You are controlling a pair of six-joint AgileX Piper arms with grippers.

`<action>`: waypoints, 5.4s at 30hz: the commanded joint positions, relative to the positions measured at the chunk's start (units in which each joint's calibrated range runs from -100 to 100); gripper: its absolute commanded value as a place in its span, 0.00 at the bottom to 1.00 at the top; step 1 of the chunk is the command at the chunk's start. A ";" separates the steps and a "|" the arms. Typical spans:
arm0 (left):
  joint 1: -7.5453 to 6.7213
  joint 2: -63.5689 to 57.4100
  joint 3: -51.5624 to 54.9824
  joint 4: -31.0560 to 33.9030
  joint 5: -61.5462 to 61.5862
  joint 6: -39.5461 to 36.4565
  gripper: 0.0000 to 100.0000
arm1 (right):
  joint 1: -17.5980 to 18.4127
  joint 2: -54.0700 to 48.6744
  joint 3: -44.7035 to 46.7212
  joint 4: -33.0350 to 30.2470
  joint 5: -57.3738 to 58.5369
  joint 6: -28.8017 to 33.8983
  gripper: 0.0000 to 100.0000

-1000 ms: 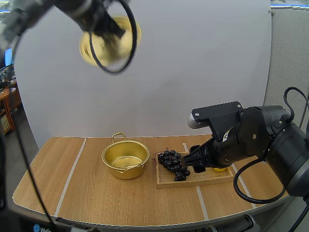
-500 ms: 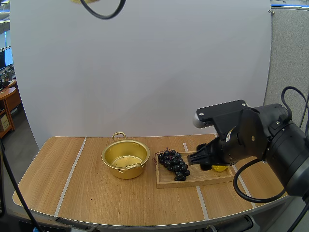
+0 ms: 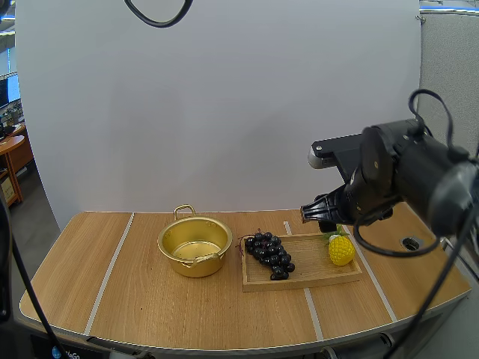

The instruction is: Open the pot, put the pineapple inside, and close it

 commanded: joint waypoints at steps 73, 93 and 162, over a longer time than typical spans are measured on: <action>-0.11 1.90 -0.48 1.05 -11.42 -0.12 0.00 | -12.28 50.24 -10.91 17.49 -23.76 -27.63 1.00; -0.11 1.90 -0.48 1.05 -11.42 -0.12 0.00 | -12.28 50.24 -10.91 18.05 -22.80 -27.74 1.00; -0.11 1.90 -0.48 1.05 -11.42 -0.12 0.00 | -4.86 31.63 -26.26 28.33 4.34 -32.04 0.00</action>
